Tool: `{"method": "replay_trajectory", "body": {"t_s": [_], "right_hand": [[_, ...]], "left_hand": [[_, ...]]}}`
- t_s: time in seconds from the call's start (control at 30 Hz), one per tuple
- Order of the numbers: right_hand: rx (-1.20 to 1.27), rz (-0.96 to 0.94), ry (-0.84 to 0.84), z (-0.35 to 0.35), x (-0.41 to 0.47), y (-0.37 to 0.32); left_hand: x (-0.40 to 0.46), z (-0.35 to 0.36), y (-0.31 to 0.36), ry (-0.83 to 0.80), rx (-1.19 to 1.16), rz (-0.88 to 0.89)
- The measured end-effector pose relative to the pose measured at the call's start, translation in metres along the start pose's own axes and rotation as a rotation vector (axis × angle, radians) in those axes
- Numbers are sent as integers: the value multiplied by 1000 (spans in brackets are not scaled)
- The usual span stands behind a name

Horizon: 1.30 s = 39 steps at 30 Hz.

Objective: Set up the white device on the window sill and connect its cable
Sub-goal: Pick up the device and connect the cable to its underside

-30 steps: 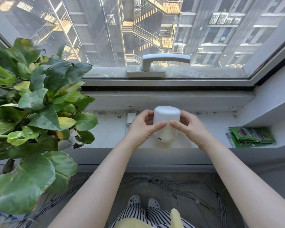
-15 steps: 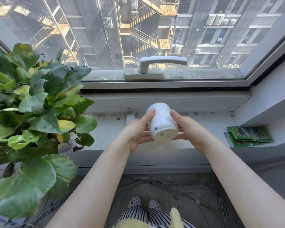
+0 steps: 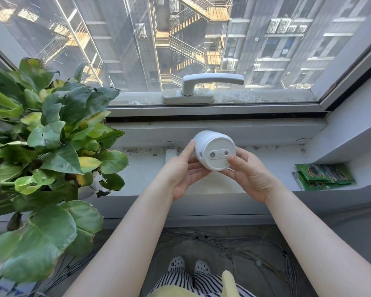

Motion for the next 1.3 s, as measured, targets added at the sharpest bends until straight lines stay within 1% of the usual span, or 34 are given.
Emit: {"method": "replay_trajectory", "body": {"t_s": [0.1,0.13,0.17,0.3,0.37,0.47,0.63,0.73,0.87,1.0,1.3], "right_hand": [[28,59,26,-9,-2,-5],[4,85,28,-11,-2,-8],[-32,113,25,-13,-2,-10],[-165,202,-22,-11,0,-19],[-171,227,17,-8,4,-21],[-170,238,90,-4,9,-22],[-200,222,36,-1,11,-21],[-224,226,42,1,14,-20],[-226,268,97,2,18,-16],[-216,270,150,3,17,-11],[-160,281,196,4,18,-6]], "left_hand": [[0,-5,2,155,375,175],[-3,-5,5,185,461,216],[-7,-3,9,189,498,237],[-16,5,18,56,503,182],[-15,4,18,37,523,155],[-14,0,17,68,500,144],[-11,-6,17,139,444,121],[-8,-9,15,170,423,117],[-5,-9,13,205,420,129],[0,-10,9,228,443,155],[10,-14,4,279,474,158]]}}
Point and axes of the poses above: each hand's wrist, its own x-axis towards the middle knuckle, its own z-axis out of the palm, y = z × x, the point moved 1 cm from there along x, towards the middle knuckle, and after that the axes turned 10 degrees about -y, right-handed, at the moved point
